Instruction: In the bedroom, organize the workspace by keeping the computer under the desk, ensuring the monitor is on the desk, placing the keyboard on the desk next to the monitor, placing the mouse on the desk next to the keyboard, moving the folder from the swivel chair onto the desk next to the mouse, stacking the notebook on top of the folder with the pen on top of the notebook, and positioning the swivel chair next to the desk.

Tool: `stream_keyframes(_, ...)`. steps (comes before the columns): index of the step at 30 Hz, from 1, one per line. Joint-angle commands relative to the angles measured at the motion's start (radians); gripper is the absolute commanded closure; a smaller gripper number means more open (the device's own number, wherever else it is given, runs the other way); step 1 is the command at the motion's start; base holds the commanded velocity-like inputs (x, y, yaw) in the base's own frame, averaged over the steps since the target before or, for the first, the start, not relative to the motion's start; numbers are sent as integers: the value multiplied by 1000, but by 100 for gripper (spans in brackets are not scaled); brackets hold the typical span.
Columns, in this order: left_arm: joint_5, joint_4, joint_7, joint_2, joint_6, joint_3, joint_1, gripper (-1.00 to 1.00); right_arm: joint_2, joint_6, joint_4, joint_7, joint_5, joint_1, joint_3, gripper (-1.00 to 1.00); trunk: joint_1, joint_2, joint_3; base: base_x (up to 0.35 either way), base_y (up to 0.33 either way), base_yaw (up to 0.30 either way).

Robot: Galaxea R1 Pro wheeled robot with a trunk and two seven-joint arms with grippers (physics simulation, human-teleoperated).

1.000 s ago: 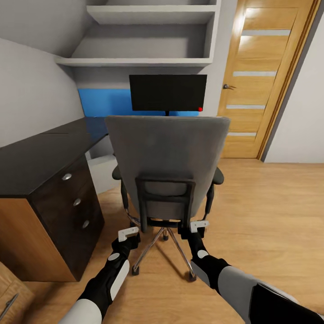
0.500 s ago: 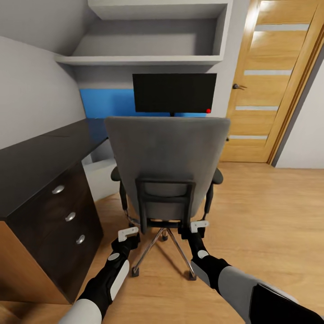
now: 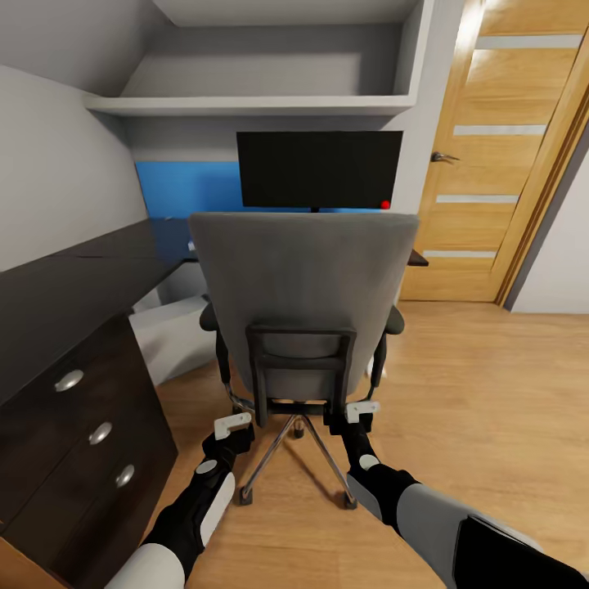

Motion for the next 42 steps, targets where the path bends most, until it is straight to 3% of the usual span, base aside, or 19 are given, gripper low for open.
stream_keyframes(1,8,-2,5,1,4,-6,0,-100,0,0,-1,-7,0,-1,16,-100,0,0,-1,324,0,0)
stream_keyframes(42,8,5,4,1,5,-6,0,-100,-3,0,1,-7,0,-1,14,-100,0,0,-1,328,0,0)
